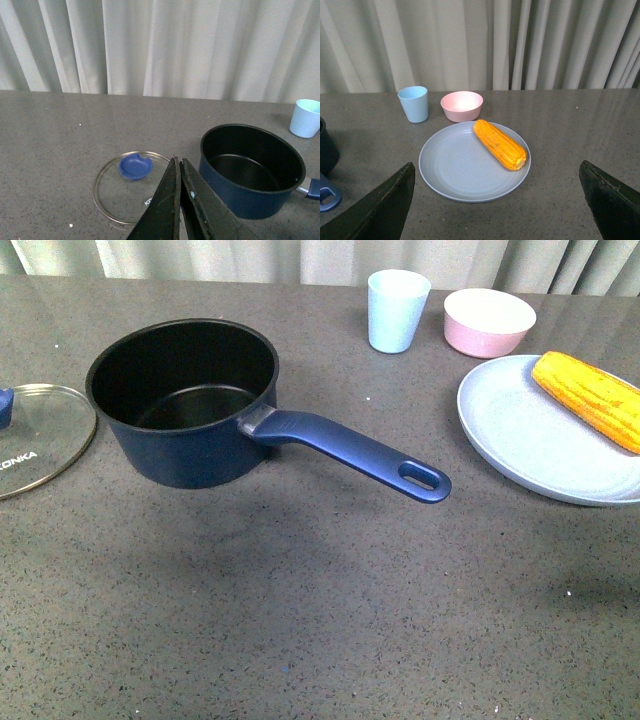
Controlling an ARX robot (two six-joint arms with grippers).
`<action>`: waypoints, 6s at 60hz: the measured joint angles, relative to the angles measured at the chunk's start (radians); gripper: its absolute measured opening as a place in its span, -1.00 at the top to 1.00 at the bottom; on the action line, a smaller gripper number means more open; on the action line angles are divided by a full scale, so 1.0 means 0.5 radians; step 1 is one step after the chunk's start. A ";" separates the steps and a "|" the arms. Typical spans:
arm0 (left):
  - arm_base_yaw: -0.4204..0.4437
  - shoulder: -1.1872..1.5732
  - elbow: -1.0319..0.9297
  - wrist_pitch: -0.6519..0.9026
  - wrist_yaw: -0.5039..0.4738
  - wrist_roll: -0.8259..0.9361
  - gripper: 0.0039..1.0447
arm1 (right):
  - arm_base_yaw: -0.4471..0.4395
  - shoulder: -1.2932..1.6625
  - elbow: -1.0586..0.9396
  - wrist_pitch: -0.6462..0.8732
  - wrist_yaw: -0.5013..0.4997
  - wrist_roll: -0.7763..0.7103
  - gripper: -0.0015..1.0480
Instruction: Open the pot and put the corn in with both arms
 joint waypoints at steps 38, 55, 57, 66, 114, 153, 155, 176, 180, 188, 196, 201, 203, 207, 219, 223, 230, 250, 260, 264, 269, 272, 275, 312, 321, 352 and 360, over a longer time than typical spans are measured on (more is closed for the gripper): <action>0.000 -0.478 -0.001 -0.464 0.001 0.000 0.97 | 0.000 0.000 0.000 0.000 0.000 0.000 -0.83; 0.000 -0.850 0.000 -0.863 0.001 0.000 0.97 | 0.000 0.000 0.000 0.000 0.001 0.000 -0.83; 0.000 -0.852 0.000 -0.865 -0.001 0.000 0.97 | 0.001 0.000 0.000 0.000 0.000 0.000 -0.83; 0.000 -0.855 0.000 -0.877 0.002 0.000 0.97 | 0.000 0.000 0.000 0.000 -0.001 0.000 -0.83; 0.000 -0.856 0.000 -0.876 0.001 -0.001 -0.34 | 0.000 0.000 0.000 0.000 0.000 0.000 -0.83; 0.000 -0.856 0.000 -0.876 0.000 0.001 -0.84 | -0.244 1.813 0.639 0.462 -0.303 -0.097 -0.83; 0.000 -0.856 0.000 -0.876 0.000 0.001 -0.84 | -0.250 1.967 0.703 0.563 -0.338 -0.181 -0.83; 0.000 -0.856 0.000 -0.876 0.000 0.001 -0.84 | -0.269 3.173 1.379 0.731 -0.457 -0.790 -0.83; 0.000 -0.856 0.000 -0.876 0.001 0.001 -0.84 | -0.278 3.339 1.476 0.754 -0.447 -0.850 -0.83; 0.000 -0.856 0.000 -0.876 0.000 0.001 -0.84 | -0.305 3.602 1.624 0.736 -0.443 -0.916 -0.83; 0.000 -0.856 0.000 -0.876 0.001 0.001 -0.84 | -0.315 3.770 1.734 0.722 -0.441 -0.933 -0.83; 0.000 -0.856 0.000 -0.876 0.000 0.001 -0.84 | -0.315 3.843 1.802 0.713 -0.455 -0.927 -0.83; 0.000 -0.856 0.000 -0.876 0.001 0.001 -0.84 | -0.315 3.859 1.818 0.711 -0.462 -0.926 -0.83; 0.000 -0.856 0.000 -0.876 0.000 0.001 -0.84 | -0.311 3.900 1.866 0.703 -0.468 -0.927 -0.83; 0.000 -0.856 0.000 -0.876 0.000 0.001 -0.84 | -0.293 4.039 2.008 0.695 -0.504 -0.897 -0.83; 0.000 -0.856 0.000 -0.876 0.000 0.001 -0.84 | -0.288 4.073 2.037 0.690 -0.510 -0.883 -0.83; 0.000 -0.856 0.000 -0.876 0.000 0.001 -0.84 | -0.280 4.139 2.086 0.686 -0.512 -0.877 -0.83; 0.000 -0.856 0.000 -0.876 0.001 0.001 -0.84 | -0.251 4.282 2.206 0.666 -0.542 -0.860 -0.75; 0.000 -0.856 0.000 -0.876 0.001 0.001 -0.84 | -0.256 4.310 2.216 0.683 -0.552 -0.810 -0.28; 0.000 -0.856 0.000 -0.876 0.001 0.001 -0.84 | -0.261 4.313 2.216 0.693 -0.557 -0.796 -0.09; 0.000 -0.856 0.000 -0.876 0.000 0.001 -0.84 | -0.272 4.314 2.216 0.705 -0.576 -0.766 0.12; 0.000 -0.856 0.000 -0.876 0.000 0.001 -0.84 | -0.279 4.313 2.216 0.713 -0.608 -0.745 0.23; 0.000 -0.856 0.000 -0.876 0.000 0.001 -0.84 | -0.296 4.292 2.197 0.745 -0.671 -0.699 0.33; 0.000 -0.856 0.000 -0.876 0.000 0.001 -0.84 | 0.411 3.416 1.600 1.098 -0.867 0.046 0.56; 0.000 -0.856 0.000 -0.876 0.000 0.001 -0.84 | 0.676 3.572 1.828 1.051 -0.797 0.106 0.56; 0.000 -0.856 0.000 -0.876 0.000 0.001 -0.84 | 1.057 4.185 2.699 0.575 -0.640 -0.024 0.56; 0.000 -0.856 0.000 -0.876 0.000 0.001 -0.84 | 1.101 4.290 2.862 0.460 -0.620 -0.098 0.56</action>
